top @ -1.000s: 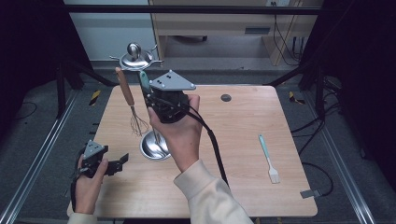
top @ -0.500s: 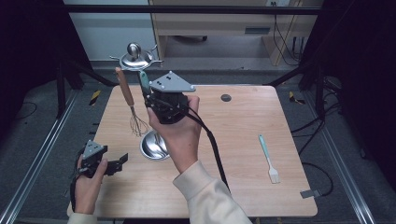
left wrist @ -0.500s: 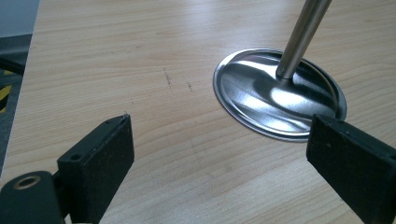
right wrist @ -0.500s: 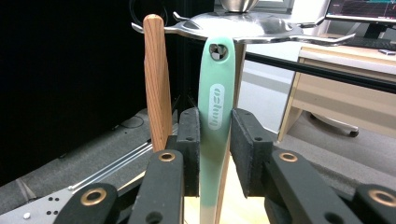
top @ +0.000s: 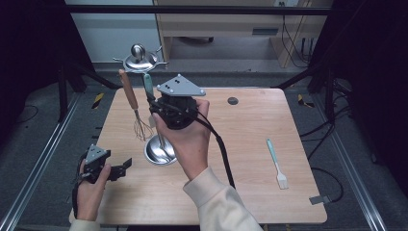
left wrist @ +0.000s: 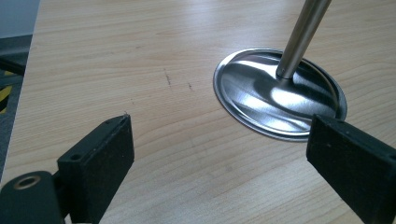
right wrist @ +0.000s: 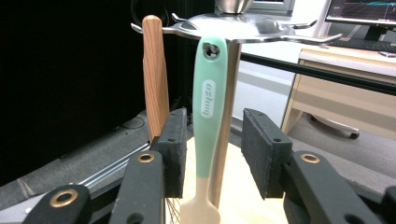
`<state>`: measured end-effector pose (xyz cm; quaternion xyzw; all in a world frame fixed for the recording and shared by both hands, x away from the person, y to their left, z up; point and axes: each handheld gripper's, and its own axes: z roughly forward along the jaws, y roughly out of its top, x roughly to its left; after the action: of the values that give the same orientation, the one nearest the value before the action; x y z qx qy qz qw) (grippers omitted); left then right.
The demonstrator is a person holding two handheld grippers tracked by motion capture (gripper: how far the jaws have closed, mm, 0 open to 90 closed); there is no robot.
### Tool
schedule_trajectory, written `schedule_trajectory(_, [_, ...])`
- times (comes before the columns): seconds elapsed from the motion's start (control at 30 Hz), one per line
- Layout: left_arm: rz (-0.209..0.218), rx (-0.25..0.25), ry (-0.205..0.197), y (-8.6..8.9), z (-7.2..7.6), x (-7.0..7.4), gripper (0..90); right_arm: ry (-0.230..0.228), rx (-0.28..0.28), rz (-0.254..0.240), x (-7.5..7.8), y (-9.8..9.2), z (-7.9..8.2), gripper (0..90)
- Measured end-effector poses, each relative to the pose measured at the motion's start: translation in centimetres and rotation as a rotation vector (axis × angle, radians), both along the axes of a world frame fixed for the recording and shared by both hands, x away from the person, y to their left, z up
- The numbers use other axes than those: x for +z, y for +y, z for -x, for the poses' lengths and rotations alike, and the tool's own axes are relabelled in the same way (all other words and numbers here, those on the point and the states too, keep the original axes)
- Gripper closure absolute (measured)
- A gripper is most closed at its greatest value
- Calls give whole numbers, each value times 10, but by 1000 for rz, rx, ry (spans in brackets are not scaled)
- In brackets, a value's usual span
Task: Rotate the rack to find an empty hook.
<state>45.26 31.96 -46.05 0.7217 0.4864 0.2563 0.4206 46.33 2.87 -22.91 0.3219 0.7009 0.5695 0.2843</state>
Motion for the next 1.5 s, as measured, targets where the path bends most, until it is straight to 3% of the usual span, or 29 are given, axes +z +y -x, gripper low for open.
schedule_trajectory(0.23, [5, -5, -35, 1, 2, 11, 70, 0, -6, 39, -3, -15, 5, 598])
schedule_trajectory(0.57, [32, -19, -103, 2, 3, 46, 62, 50, -30, 97, -22, -48, 4, 594])
schedule_trajectory(0.7, [13, -37, -119, -2, 6, 62, 59, 60, -34, 142, -32, -60, 5, 600])
schedule_trajectory(1.03, [-22, -75, -158, -14, 14, 97, 55, 116, -61, 198, -69, -96, 7, 627])
schedule_trajectory(1.5, [-30, -101, -197, -22, 20, 124, 67, 199, -105, 216, -118, -133, 5, 676])
